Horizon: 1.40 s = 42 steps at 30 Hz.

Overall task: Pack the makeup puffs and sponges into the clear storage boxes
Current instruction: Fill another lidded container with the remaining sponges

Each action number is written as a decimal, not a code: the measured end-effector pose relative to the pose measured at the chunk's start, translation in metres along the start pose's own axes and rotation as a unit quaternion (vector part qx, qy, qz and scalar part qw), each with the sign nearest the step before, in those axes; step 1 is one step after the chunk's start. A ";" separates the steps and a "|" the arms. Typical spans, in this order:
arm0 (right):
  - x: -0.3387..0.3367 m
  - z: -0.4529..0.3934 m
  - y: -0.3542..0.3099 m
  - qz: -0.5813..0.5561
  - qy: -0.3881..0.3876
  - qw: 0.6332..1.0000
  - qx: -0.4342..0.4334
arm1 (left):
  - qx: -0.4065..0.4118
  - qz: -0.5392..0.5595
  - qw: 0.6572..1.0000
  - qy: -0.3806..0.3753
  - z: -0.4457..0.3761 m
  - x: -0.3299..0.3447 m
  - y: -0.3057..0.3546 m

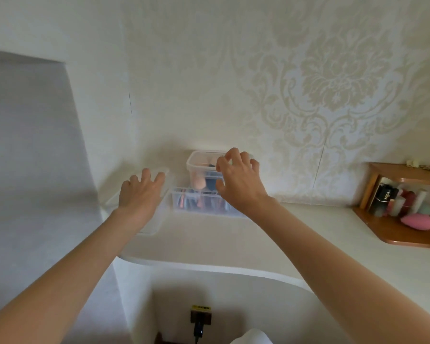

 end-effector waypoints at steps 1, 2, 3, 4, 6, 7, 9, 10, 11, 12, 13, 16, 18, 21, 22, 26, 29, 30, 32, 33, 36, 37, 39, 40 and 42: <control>0.003 0.004 -0.002 -0.001 -0.016 1.000 -0.004 | 0.002 -0.008 1.000 0.001 0.003 -0.005 -0.001; 0.008 0.006 -0.002 0.000 -0.038 0.999 -0.004 | 0.002 -0.013 1.000 0.001 0.006 -0.010 -0.001; 0.015 0.009 0.000 0.001 -0.070 0.998 0.000 | -0.001 -0.017 1.000 -0.004 0.010 -0.017 -0.001; 0.024 0.012 0.002 -0.006 -0.109 0.994 0.007 | -0.004 -0.020 1.000 -0.012 0.015 -0.023 -0.002; 0.043 0.019 0.008 -0.049 -0.189 0.981 0.015 | -0.006 -0.014 1.000 -0.019 0.025 -0.039 0.002; 0.051 0.021 0.007 -0.080 -0.218 0.973 0.007 | 0.000 -0.009 1.000 -0.013 0.033 -0.048 0.007; 0.058 0.026 -0.006 -0.139 -0.245 0.959 -0.034 | 0.028 0.003 0.999 0.020 0.052 -0.069 0.021; 0.057 0.027 -0.013 -0.164 -0.250 0.953 -0.053 | 0.047 0.011 0.998 0.041 0.063 -0.081 0.030; 0.056 0.028 -0.018 -0.183 -0.258 0.946 -0.066 | 0.068 0.023 0.996 0.061 0.073 -0.092 0.039; 0.055 0.029 -0.023 -0.195 -0.266 0.941 -0.075 | 0.089 0.036 0.992 0.077 0.083 -0.104 0.048; 0.053 0.030 -0.023 -0.202 -0.273 0.937 -0.076 | 0.108 0.048 0.988 0.096 0.092 -0.114 0.055; 0.041 0.041 -0.001 -0.289 -0.299 0.909 -0.025 | 0.154 0.100 0.971 0.155 0.108 -0.145 0.069; 0.028 0.055 0.022 -0.377 -0.316 0.870 0.017 | 0.186 0.151 0.953 0.183 0.111 -0.158 0.081; 0.011 0.069 0.063 -0.419 -0.288 0.857 0.081 | 0.243 0.237 0.922 0.188 0.109 -0.165 0.110; 0.007 0.073 0.080 -0.403 -0.274 0.867 0.106 | 0.258 0.268 0.910 0.181 0.105 -0.164 0.122; 0.009 0.105 0.161 -0.252 -0.282 0.903 0.206 | 0.319 0.386 0.855 0.131 0.081 -0.153 0.176; 0.015 0.143 0.211 -0.185 -0.313 0.894 0.263 | 0.331 0.459 0.822 0.064 0.053 -0.133 0.213; 0.014 0.157 0.227 -0.182 -0.311 0.887 0.287 | 0.331 0.469 0.818 0.040 0.042 -0.126 0.230; 0.011 0.173 0.250 -0.173 -0.296 0.881 0.326 | 0.323 0.447 0.834 0.013 0.024 -0.110 0.255; 0.008 0.178 0.261 -0.167 -0.287 0.877 0.348 | 0.318 0.424 0.848 0.012 0.016 -0.104 0.267; -0.003 0.188 0.287 -0.138 -0.263 0.866 0.403 | 0.296 0.290 0.906 0.082 0.005 -0.102 0.298; -0.006 0.188 0.293 -0.132 -0.252 0.865 0.414 | 0.315 0.256 0.904 0.134 0.009 -0.107 0.308; -0.005 0.191 0.308 -0.154 -0.227 0.859 0.432 | 0.410 0.231 0.855 0.221 0.028 -0.115 0.332; -0.003 0.193 0.312 -0.164 -0.221 0.857 0.436 | 0.454 0.216 0.829 0.245 0.038 -0.113 0.343; -0.001 0.195 0.318 -0.170 -0.212 0.861 0.430 | 0.501 0.181 0.832 0.155 0.044 -0.092 0.364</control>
Point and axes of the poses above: each hand's wrist, its own z-axis away from the middle knuckle, its own x-axis out of the palm, y = z × x, the point moved 8 cm from there along -z, towards the middle knuckle, and after that the axes turned 8 degrees about -y, right-handed, at the moved point
